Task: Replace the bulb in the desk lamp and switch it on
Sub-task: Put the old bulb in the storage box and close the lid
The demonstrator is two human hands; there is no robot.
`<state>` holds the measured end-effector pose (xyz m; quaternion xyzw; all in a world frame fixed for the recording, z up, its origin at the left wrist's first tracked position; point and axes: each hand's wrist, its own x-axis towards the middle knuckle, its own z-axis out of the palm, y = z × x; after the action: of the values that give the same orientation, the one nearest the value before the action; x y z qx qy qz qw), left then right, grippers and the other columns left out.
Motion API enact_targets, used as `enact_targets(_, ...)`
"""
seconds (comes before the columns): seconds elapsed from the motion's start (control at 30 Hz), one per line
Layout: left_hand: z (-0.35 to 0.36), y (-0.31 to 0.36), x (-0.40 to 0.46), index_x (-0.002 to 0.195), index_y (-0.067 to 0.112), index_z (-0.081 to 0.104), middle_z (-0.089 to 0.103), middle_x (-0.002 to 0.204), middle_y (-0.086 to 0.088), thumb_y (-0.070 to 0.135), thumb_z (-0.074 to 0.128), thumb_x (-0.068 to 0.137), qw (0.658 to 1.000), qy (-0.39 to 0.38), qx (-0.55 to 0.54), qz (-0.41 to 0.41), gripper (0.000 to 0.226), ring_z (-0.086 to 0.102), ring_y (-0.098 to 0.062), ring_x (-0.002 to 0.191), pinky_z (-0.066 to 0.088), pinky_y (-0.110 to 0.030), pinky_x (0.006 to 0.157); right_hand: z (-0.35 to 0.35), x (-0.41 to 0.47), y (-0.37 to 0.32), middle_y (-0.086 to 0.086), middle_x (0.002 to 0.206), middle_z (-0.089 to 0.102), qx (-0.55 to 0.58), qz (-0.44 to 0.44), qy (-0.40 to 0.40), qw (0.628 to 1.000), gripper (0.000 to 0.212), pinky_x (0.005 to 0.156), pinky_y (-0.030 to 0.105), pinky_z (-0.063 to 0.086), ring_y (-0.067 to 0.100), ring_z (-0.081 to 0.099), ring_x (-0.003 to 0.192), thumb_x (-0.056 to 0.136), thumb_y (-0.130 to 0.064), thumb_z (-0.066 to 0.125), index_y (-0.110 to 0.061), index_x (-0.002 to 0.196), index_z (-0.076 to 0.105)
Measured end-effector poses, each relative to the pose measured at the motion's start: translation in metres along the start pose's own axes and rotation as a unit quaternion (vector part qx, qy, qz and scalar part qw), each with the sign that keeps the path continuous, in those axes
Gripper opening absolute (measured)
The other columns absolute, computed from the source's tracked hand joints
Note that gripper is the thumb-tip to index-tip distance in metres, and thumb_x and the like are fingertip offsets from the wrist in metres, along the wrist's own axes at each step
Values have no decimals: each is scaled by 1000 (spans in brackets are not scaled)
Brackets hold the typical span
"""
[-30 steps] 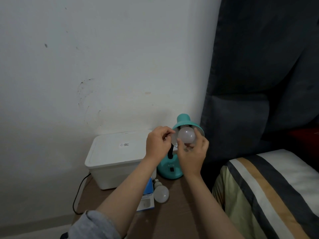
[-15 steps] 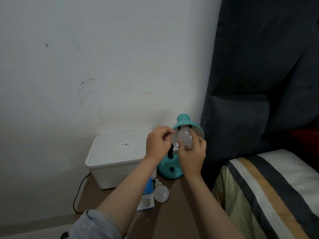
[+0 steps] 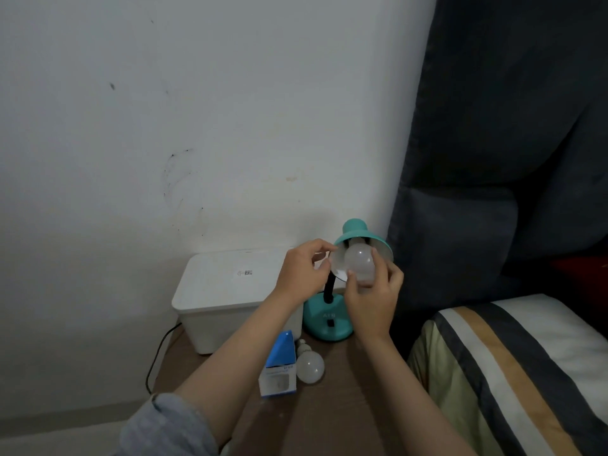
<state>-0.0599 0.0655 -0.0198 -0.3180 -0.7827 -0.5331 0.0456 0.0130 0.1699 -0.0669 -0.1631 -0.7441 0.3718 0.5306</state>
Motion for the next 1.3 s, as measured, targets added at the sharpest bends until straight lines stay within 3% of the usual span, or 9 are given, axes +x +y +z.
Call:
enact_targets(0.1, -20, -11, -15, 113, 20, 63, 64, 119, 3, 16, 63, 86, 999, 4, 30, -9, 27, 54, -9, 112, 40, -18, 92, 3, -18, -1, 14, 100, 51, 6, -93, -7, 996, 31, 67, 8, 47, 7, 52, 69, 80, -1, 68, -2, 110, 60)
enact_targets(0.23, -56, -43, -38, 117, 15, 60, 58, 122, -3, 19, 65, 85, 989, 82, 109, -53, 32, 52, -12, 112, 35, -19, 93, 23, -41, -11, 4, 94, 57, 19, -113, -162, 980, 29, 75, 20, 49, 8, 53, 81, 80, -8, 69, -6, 108, 60)
enact_targets(0.3, -75, -62, -50, 121, 15, 56, 52, 127, -7, 24, 68, 83, 979, 100, 145, -99, 41, 50, -16, 115, 36, -21, 95, 36, -43, -15, 1, 104, 54, 17, -77, -239, 968, 39, 82, 22, 47, 7, 51, 93, 81, -17, 69, -10, 117, 56)
enact_targets(0.43, -113, -95, -68, 132, 19, 45, 35, 142, -13, 47, 71, 76, 946, 112, 225, -203, 68, 33, -32, 134, 32, -48, 111, 61, -33, -17, 3, 132, 40, -5, -11, -349, 937, 72, 99, 19, 33, 15, 37, 123, 76, -37, 74, -15, 135, 40)
enact_targets(0.53, -135, -113, -76, 135, 19, 40, 33, 143, -15, 58, 72, 69, 931, 109, 243, -249, 83, 29, -33, 135, 28, -47, 114, 78, -25, -13, 7, 148, 25, -41, 45, -399, 915, 98, 112, 37, 28, 23, 22, 137, 67, -54, 76, -20, 144, 26)
enact_targets(0.67, -150, -127, -80, 141, 15, 32, 32, 143, -12, 71, 71, 57, 937, 60, 192, -286, 108, 31, -29, 135, 32, -43, 112, 94, -19, -7, 12, 153, 15, -101, 102, -442, 885, 123, 114, 50, 24, 31, 13, 142, 51, -66, 79, -23, 147, 16)
enact_targets(0.93, -150, -135, -78, 142, 13, 32, 34, 145, -8, 52, 80, 63, 952, 90, 146, -255, 100, 36, -23, 134, 32, -36, 110, 108, -19, 4, 2, 119, 54, -107, 104, -456, 877, 114, 83, 35, 50, 21, 53, 109, 33, -86, 70, -15, 119, 49)
enact_targets(1.13, -155, -125, -70, 141, 10, 35, 38, 142, -9, 52, 79, 66, 950, 108, 153, -251, 97, 39, -24, 132, 35, -37, 109, 101, -6, -14, -4, 106, 52, -72, 102, -440, 890, 75, 59, 15, 37, 11, 47, 92, 55, -50, 85, -12, 112, 54)
enact_targets(1.3, -159, -116, -70, 141, 9, 35, 37, 144, -9, 52, 77, 68, 948, 103, 150, -260, 95, 39, -25, 132, 36, -37, 108, 96, -4, -23, 1, 125, 50, -73, 112, -444, 886, 100, 78, 22, 40, 14, 48, 105, 53, -61, 82, -6, 129, 46)
